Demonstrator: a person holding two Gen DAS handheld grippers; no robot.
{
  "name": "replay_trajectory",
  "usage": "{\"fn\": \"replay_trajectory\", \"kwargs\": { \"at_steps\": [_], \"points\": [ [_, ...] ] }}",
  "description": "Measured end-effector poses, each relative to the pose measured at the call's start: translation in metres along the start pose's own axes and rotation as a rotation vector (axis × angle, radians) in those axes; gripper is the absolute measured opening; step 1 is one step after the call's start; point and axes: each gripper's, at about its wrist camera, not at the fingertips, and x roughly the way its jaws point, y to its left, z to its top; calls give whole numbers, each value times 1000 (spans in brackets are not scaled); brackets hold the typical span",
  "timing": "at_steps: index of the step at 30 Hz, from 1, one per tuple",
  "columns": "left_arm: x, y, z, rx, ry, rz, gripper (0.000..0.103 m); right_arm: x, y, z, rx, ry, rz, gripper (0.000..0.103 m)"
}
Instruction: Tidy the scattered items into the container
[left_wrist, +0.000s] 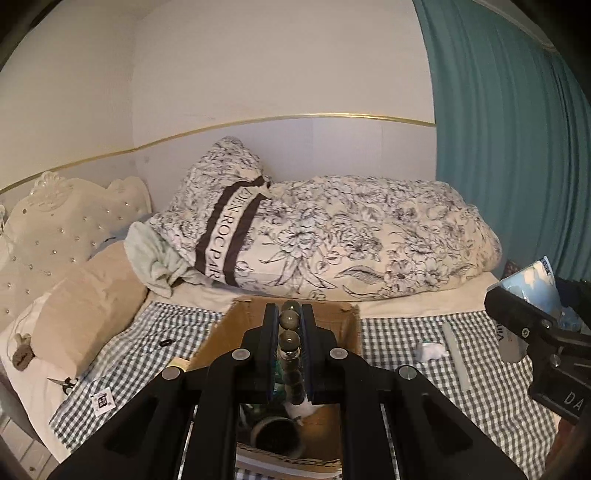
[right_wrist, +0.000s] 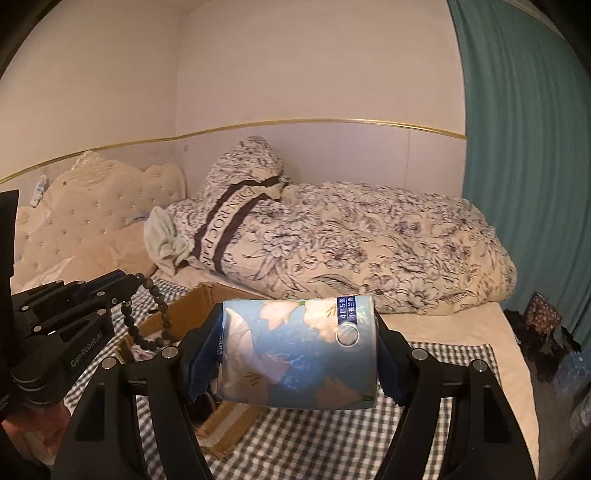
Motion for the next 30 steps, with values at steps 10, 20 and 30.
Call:
{"fn": "replay_trajectory", "kwargs": {
  "at_steps": [10,20,30],
  "points": [
    [8,29,-4,-34,21,39,11,16,24,2,-17,10,46,71],
    [30,46,-13,-53,67,55,11,44,41,0,-35,42,79,71],
    [64,58,-22,-61,121,78,11,81,57,-11,-49,94,105,71]
  ]
}}
